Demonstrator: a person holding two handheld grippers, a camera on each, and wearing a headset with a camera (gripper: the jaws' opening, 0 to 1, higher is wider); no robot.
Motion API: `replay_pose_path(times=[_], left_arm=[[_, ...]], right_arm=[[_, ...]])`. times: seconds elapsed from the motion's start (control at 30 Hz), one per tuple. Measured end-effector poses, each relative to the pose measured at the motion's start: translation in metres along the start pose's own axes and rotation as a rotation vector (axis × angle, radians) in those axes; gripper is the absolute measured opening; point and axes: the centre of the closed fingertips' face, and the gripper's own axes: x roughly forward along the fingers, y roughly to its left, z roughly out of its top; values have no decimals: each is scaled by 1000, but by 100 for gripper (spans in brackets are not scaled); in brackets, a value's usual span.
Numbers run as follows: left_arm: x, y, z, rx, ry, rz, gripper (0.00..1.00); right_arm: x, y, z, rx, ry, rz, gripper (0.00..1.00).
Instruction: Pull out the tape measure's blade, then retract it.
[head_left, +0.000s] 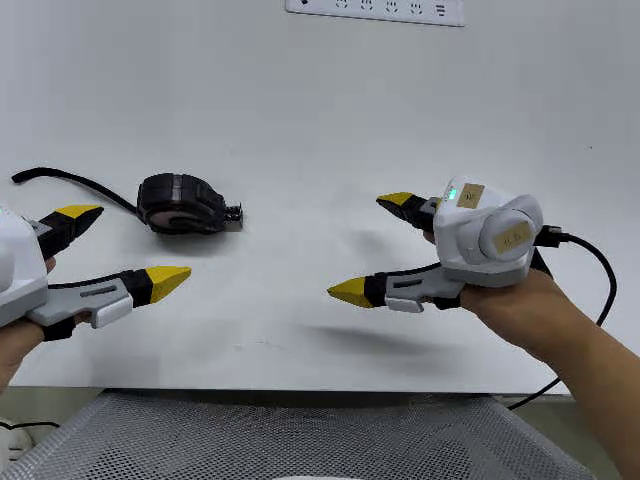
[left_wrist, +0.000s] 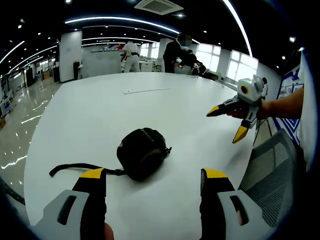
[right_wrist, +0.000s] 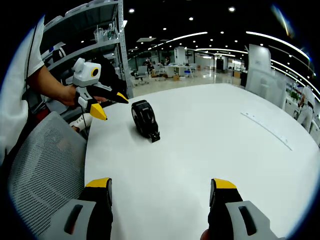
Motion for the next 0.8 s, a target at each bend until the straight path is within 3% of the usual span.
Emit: replay_pose_path(times=[0.57,0.8], left_arm=[[-15,-9,-11,28,11,-51,84],[-21,-8,-15,31,14,-65,88]], right_arm=[[-29,2,-18,38,15,-36,89],[-39,7,-28,46,29,-42,91]])
